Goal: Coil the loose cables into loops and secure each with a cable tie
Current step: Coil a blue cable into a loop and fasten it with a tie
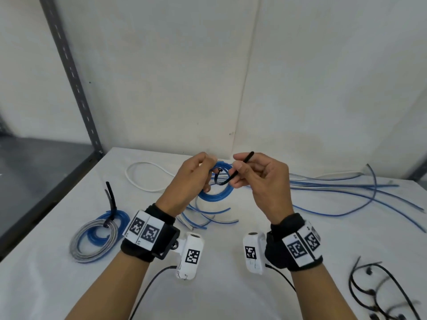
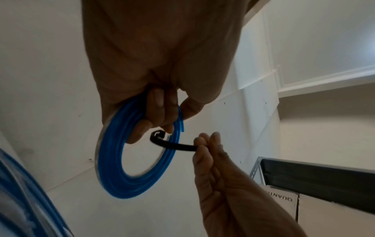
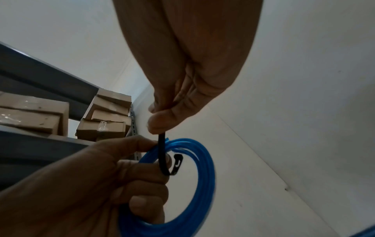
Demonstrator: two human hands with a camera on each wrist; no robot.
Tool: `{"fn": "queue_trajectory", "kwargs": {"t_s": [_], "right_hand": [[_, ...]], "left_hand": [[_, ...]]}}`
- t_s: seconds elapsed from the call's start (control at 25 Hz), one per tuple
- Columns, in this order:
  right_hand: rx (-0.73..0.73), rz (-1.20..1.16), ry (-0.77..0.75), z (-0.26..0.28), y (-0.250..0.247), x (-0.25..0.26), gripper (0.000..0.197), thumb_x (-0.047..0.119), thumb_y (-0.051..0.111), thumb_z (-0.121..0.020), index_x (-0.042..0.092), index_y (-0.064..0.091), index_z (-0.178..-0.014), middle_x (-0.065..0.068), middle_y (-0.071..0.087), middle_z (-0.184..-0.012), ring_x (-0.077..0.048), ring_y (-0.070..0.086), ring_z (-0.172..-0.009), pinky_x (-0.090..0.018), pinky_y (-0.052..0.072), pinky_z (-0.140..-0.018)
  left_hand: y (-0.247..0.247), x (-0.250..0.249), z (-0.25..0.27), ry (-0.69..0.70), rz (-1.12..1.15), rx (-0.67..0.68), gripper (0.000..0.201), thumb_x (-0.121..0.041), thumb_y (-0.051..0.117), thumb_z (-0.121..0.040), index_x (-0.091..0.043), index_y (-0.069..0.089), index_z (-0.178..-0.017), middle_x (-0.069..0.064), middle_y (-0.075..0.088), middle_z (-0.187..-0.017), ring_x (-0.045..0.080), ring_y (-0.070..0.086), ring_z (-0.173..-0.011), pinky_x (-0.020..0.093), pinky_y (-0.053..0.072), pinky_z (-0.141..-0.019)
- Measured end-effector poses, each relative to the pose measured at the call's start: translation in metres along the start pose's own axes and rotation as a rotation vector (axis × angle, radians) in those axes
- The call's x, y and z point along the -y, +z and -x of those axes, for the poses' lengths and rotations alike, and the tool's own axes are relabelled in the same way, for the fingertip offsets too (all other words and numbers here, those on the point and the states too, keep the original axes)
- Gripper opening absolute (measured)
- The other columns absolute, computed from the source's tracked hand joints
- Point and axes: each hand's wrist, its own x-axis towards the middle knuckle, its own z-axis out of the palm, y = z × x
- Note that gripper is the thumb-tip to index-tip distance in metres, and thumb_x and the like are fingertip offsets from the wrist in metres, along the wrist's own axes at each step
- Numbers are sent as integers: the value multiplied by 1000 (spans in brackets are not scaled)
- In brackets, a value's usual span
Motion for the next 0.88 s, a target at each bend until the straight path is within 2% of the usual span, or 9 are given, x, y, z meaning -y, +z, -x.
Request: {"fn": "queue_trajectory", "kwargs": {"t_s": [0.12, 0.2, 0.28, 0.36, 0.48, 0.64, 0.76, 0.88], "right_hand": [[-42, 12, -87, 4, 3, -2, 10, 3, 68, -92, 9, 72, -98, -14, 75, -80, -28, 73, -67, -30, 61, -67], [-49, 20, -119, 7, 4, 0, 9, 3, 68, -91, 9, 72, -96, -14, 75, -82, -27, 74, -69, -29, 61, -68], [-2, 10, -123, 8, 4, 5, 10, 6, 66, -92, 11, 72, -99, -12, 76, -85, -26, 75, -74, -28, 61, -72], [54, -8, -89, 9, 2, 10, 14, 8, 62, -96, 13, 69, -107, -10, 77, -87, -25, 75, -75, -28, 60, -71], [51, 30, -10, 9, -1, 11, 7, 10, 63, -97, 5, 66, -102, -13, 76, -79, -20, 64, -55, -26, 51, -54], [55, 7, 129, 10, 1, 6, 12, 12, 68, -94, 0, 70, -95, -16, 75, -76, -19, 61, -55, -24, 51, -54], [92, -5, 160, 9, 0, 6, 9, 11, 69, -93, 2, 72, -94, -17, 75, -78, -20, 62, -57, -24, 53, -56], [96, -9, 160, 9, -3, 7, 10, 10, 68, -93, 1, 72, -95, -16, 75, -78, -20, 63, -57, -24, 53, -56]], "left_hand": [[3, 3, 1, -29, -71, -25, 27, -37, 54, -101, -10, 55, -102, -3, 40, -63, 13, 35, -55, 37, 40, -64], [2, 4, 0, -5, -91, -18, 32, -39, 55, -99, -9, 61, -109, -1, 39, -64, 17, 36, -58, 39, 39, -65], [0, 2, 2, 60, -106, -8, 29, -31, 53, -105, -4, 62, -99, 0, 37, -63, 24, 33, -64, 38, 37, -63], [0, -1, 4, 112, -101, -8, 26, -26, 52, -106, -6, 58, -89, -1, 36, -61, 26, 31, -67, 32, 38, -61], [1, -6, 6, 214, -115, 2, 26, -24, 51, -107, -7, 56, -88, -10, 38, -56, 21, 34, -62, 26, 43, -61], [3, -8, 8, 268, -113, -36, 23, -24, 53, -106, -9, 58, -89, -5, 36, -57, 20, 33, -60, 31, 45, -61], [2, -6, 7, 280, -123, -52, 23, -23, 53, -106, -5, 59, -94, -12, 38, -54, 15, 34, -56, 32, 45, -60], [4, -7, 7, 280, -126, -55, 22, -24, 53, -106, -7, 60, -94, -11, 37, -53, 18, 33, -57, 37, 45, -61]]}}
